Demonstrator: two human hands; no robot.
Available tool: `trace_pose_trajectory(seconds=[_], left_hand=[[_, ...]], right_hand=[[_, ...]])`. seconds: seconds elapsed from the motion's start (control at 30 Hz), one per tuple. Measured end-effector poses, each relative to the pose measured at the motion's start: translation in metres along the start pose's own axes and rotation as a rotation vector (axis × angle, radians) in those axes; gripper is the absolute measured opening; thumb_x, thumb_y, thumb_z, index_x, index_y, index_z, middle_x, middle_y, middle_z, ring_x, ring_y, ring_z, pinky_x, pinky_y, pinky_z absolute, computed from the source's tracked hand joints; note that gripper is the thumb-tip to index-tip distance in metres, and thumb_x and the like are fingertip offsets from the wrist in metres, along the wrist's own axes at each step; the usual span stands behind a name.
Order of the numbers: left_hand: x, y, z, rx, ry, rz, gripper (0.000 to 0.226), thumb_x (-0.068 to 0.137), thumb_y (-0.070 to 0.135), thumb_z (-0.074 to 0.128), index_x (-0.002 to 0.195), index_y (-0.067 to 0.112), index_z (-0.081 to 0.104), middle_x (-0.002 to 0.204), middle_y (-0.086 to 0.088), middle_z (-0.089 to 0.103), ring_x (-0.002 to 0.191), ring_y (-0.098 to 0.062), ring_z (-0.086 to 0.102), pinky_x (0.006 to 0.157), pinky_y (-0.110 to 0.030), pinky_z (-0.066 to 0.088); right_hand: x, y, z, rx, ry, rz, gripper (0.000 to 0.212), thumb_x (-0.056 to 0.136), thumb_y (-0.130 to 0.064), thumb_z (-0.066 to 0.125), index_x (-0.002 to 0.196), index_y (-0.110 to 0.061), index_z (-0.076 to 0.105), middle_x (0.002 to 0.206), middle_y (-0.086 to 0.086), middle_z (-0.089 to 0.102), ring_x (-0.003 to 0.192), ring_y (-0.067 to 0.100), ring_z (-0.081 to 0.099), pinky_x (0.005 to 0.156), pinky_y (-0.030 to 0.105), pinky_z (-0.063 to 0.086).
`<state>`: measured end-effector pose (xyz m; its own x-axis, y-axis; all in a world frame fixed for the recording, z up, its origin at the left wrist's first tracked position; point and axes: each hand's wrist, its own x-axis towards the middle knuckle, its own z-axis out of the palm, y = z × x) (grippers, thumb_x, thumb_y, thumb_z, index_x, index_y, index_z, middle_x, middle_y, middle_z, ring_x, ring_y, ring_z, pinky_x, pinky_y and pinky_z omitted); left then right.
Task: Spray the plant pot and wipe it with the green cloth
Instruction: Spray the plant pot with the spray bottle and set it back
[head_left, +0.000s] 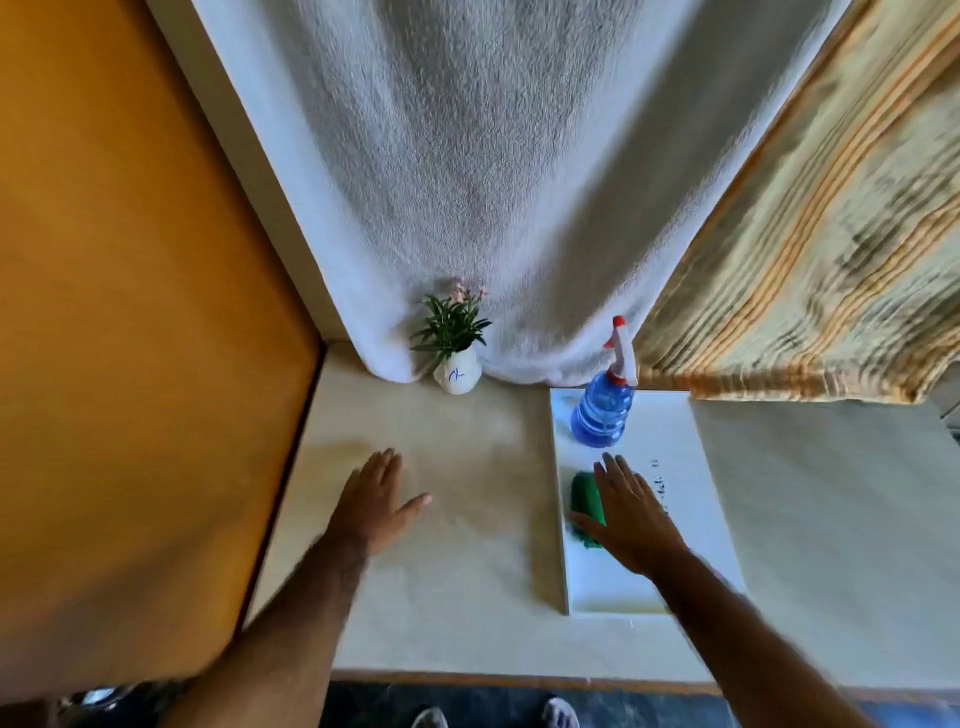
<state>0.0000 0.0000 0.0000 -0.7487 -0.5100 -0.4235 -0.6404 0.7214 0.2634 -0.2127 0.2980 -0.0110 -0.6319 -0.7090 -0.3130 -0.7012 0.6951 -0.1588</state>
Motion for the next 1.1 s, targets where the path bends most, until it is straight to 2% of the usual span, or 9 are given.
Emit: trace_pose_trajectory(seconds=[0.13,0.2,0.47,0.67,0.77,0.87,0.97,1.03,1.1], left_hand=[[-0.004,-0.008,0.034,0.039,0.081,0.04,0.136,0.074,0.094,-0.012,0.155,-0.004,0.037,0.167,-0.024,0.033,0.152,-0.039,0.038,0.122,-0.056,0.036],[-0.002,-0.011,0.051,0.054,0.13,0.044,0.121,0.088,0.084,-0.004,0.147,-0.008,0.047,0.157,-0.028,0.047,0.141,-0.047,0.052,0.111,-0.063,0.047],[0.007,-0.024,0.08,0.107,0.192,0.027,0.099,0.096,0.077,0.014,0.158,0.002,0.033,0.167,-0.017,0.035,0.154,-0.036,0.036,0.123,-0.06,0.035],[0.013,-0.031,0.091,0.104,0.215,0.036,0.097,0.096,0.077,0.02,0.162,0.006,0.025,0.171,-0.013,0.027,0.157,-0.032,0.031,0.125,-0.059,0.03],[0.014,-0.035,0.094,0.108,0.226,0.043,0.097,0.096,0.078,0.021,0.163,0.007,0.022,0.172,-0.013,0.026,0.157,-0.03,0.031,0.126,-0.058,0.029],[0.015,-0.038,0.097,0.114,0.223,0.046,0.099,0.095,0.08,0.02,0.164,0.009,0.017,0.173,-0.011,0.024,0.158,-0.029,0.027,0.127,-0.057,0.028],[0.016,-0.039,0.1,0.123,0.242,0.047,0.097,0.096,0.079,0.02,0.164,0.01,0.014,0.174,-0.01,0.022,0.159,-0.027,0.025,0.127,-0.057,0.029],[0.016,-0.04,0.101,0.13,0.266,0.044,0.096,0.097,0.078,0.021,0.165,0.011,0.014,0.174,-0.009,0.021,0.16,-0.026,0.023,0.126,-0.057,0.03],[0.015,-0.039,0.102,0.13,0.289,0.051,0.094,0.097,0.076,0.021,0.164,0.01,0.016,0.174,-0.009,0.022,0.16,-0.025,0.023,0.126,-0.057,0.03]], right_hand=[[-0.009,0.005,0.034,-0.024,0.065,0.039,0.111,0.085,-0.085,0.008,0.161,-0.004,0.013,0.17,0.013,0.01,0.157,0.026,0.004,0.127,0.04,0.006],[-0.01,0.009,0.05,-0.036,0.109,0.037,0.108,0.088,-0.084,0.008,0.161,-0.005,0.01,0.17,0.012,0.008,0.157,0.026,0.002,0.127,0.041,0.006],[-0.01,0.004,0.045,0.244,0.188,0.076,0.104,0.089,-0.084,0.023,0.162,-0.012,0.004,0.171,0.005,-0.004,0.156,0.017,-0.009,0.128,0.045,0.008],[0.06,0.006,-0.042,0.819,0.603,0.235,0.106,0.081,-0.064,0.072,0.16,-0.017,0.019,0.166,0.0,0.025,0.152,0.014,0.022,0.124,0.042,0.024],[0.098,0.009,-0.08,0.912,0.717,0.132,0.091,0.073,-0.054,0.085,0.149,-0.035,0.038,0.143,-0.022,0.051,0.119,0.001,0.057,0.108,0.027,0.043],[0.121,0.013,-0.088,0.956,0.657,0.037,0.082,0.077,-0.029,0.09,0.139,-0.052,0.043,0.123,0.0,0.067,0.1,0.013,0.068,0.097,0.047,0.056],[0.127,0.016,-0.076,1.105,0.617,0.029,0.06,0.08,-0.019,0.083,0.132,-0.038,0.061,0.098,-0.017,0.075,0.087,0.011,0.071,0.091,0.041,0.061],[0.13,0.013,-0.073,1.157,0.664,0.047,0.048,0.082,-0.019,0.075,0.127,-0.033,0.066,0.081,-0.002,0.073,0.07,0.009,0.064,0.072,0.025,0.058],[0.134,0.008,-0.077,1.154,0.706,0.122,0.038,0.083,-0.016,0.069,0.12,-0.021,0.07,0.076,0.015,0.072,0.066,0.01,0.064,0.067,0.024,0.055]])
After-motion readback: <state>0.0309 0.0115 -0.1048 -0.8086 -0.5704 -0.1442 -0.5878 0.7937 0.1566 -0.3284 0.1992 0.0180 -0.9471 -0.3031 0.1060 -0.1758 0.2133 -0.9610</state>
